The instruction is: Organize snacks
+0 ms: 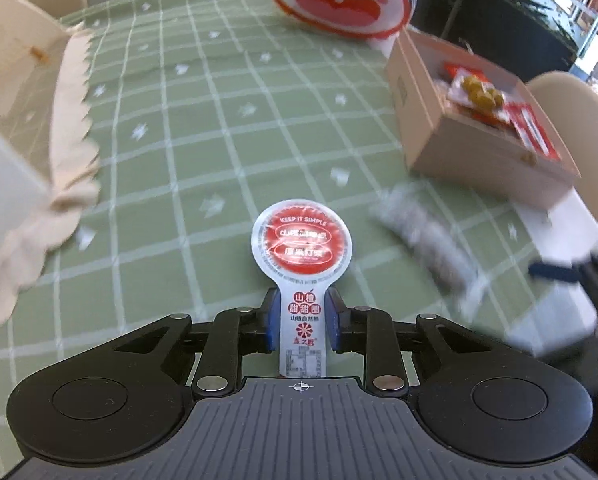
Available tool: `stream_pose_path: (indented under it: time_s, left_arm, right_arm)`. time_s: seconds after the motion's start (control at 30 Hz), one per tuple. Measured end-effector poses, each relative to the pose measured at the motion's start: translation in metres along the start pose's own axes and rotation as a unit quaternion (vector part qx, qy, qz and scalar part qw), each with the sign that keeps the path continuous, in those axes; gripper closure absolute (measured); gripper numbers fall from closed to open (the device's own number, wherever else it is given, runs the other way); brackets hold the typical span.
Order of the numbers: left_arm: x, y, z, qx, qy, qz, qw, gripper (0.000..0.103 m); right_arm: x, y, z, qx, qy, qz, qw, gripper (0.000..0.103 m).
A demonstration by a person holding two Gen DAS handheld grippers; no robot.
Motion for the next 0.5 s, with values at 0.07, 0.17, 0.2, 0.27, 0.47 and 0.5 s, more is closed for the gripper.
stream_pose_path:
  time_s: [0.07,0.17,0.2,0.27,0.47,0.5]
  left_arm:
    - [-0.006,0.004,0.001,0.002,0.004,0.001,1.0000,0.074]
    - [-0.002,0.002,-0.002,0.002,-0.005,0.001,1.0000,0.074]
    - [0.000,-0.001,-0.003,0.002,-0.006,-0.002,1.0000,0.074]
    - [0.003,-0.006,-0.007,0.003,-0.009,-0.014,0.9999,0.073]
    - [0.002,-0.006,-0.009,-0.001,-0.028,-0.002,0.9996,0.074]
    - [0.001,-0.006,-0.008,0.001,-0.033,-0.007,0.9994,0.073]
  right_arm:
    - [-0.001,0.000,0.000,-0.001,-0.004,0.001,1.000,0.000]
    - [-0.002,0.001,0.002,-0.002,-0.013,0.004,1.000,0.000]
    - [-0.003,0.001,0.002,-0.001,-0.015,0.006,1.000,0.000]
    - [-0.004,0.001,0.003,0.001,-0.021,0.009,1.000,0.000]
    - [0.009,0.003,0.002,0.035,-0.003,0.008,0.999,0.006]
    - [0.014,0.002,0.001,0.039,-0.005,0.002,0.999,0.008]
Point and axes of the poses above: each gripper's, at about its wrist camera, not at the fingertips, and z roughly against the way its jaws point, y to its left, x to its top, the point moved 9 cm from there along -z, roughly the way its jaws point, and after that the axes turned 15 degrees about z, right-handed, at the moved point
